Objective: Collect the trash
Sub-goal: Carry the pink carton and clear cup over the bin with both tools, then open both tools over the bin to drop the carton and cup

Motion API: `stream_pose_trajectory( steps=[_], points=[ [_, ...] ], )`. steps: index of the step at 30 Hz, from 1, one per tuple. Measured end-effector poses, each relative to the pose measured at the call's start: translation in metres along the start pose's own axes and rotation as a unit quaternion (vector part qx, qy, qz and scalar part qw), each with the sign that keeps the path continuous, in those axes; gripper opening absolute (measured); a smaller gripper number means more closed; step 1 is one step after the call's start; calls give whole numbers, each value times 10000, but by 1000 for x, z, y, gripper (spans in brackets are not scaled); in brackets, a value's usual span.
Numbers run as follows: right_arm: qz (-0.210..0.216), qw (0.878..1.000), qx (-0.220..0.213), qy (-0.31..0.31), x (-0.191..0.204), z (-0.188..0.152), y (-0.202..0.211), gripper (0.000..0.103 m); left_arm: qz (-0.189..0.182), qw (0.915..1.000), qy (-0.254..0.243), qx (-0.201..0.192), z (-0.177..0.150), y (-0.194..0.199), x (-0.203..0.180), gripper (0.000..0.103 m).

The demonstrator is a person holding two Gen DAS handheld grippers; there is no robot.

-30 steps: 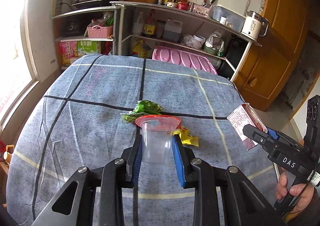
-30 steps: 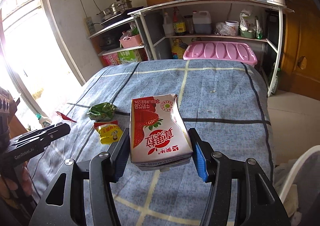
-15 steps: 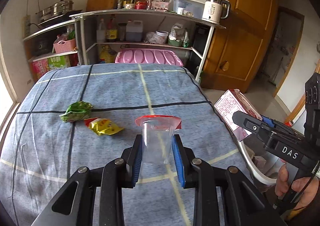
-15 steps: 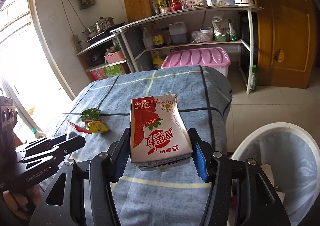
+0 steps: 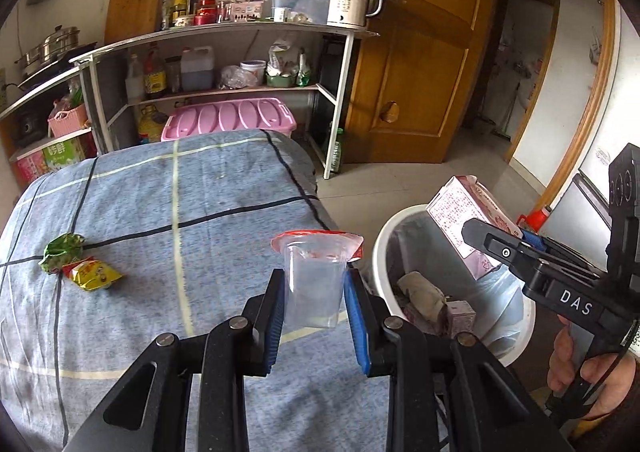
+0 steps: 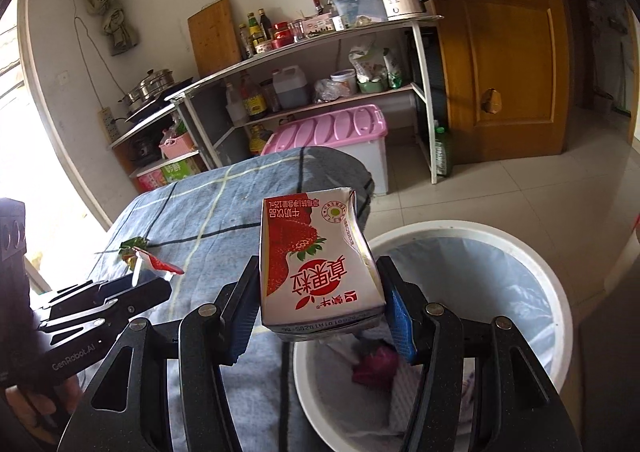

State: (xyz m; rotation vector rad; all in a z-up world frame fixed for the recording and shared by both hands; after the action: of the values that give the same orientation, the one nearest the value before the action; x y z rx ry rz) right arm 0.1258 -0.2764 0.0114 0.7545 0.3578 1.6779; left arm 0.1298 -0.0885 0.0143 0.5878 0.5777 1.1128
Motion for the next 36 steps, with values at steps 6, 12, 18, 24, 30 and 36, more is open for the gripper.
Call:
stream_pose_trajectory(
  steps=[6,12,18,24,30,36],
  points=[
    [-362,9993,27,-104,-33,-7,15,57,-332,9989,-247,208,-1,-22,-41,30],
    [-727,9967,267,-252,-72,-18,16,57,-553,9967,-416,419,-4,-50,-77,30],
    [-1043,9930,502,-244,-95,-29,8,57,-661,9946,-507,625,-6,-70,-97,30],
    [-1170,9906,670,-245,-106,-38,2,57,-554,9940,-557,763,-9,-80,-102,44],
    [-1181,9902,682,-302,-109,-40,0,65,-515,9945,-471,777,-10,-79,-98,55],
    [-1160,9905,616,-406,-108,-39,4,65,-492,9956,-408,679,-10,-70,-90,56]
  ],
)
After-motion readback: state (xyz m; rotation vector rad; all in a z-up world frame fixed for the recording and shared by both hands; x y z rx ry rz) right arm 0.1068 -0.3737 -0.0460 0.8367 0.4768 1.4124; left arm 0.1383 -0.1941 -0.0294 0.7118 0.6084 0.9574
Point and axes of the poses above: each gripper's, at about its wrist camera, not at the fingertips, and y roughly against the way its jaws point, x to its left, z to its top, the point moved 3 cm from there along -y, roughly the way its jaws point
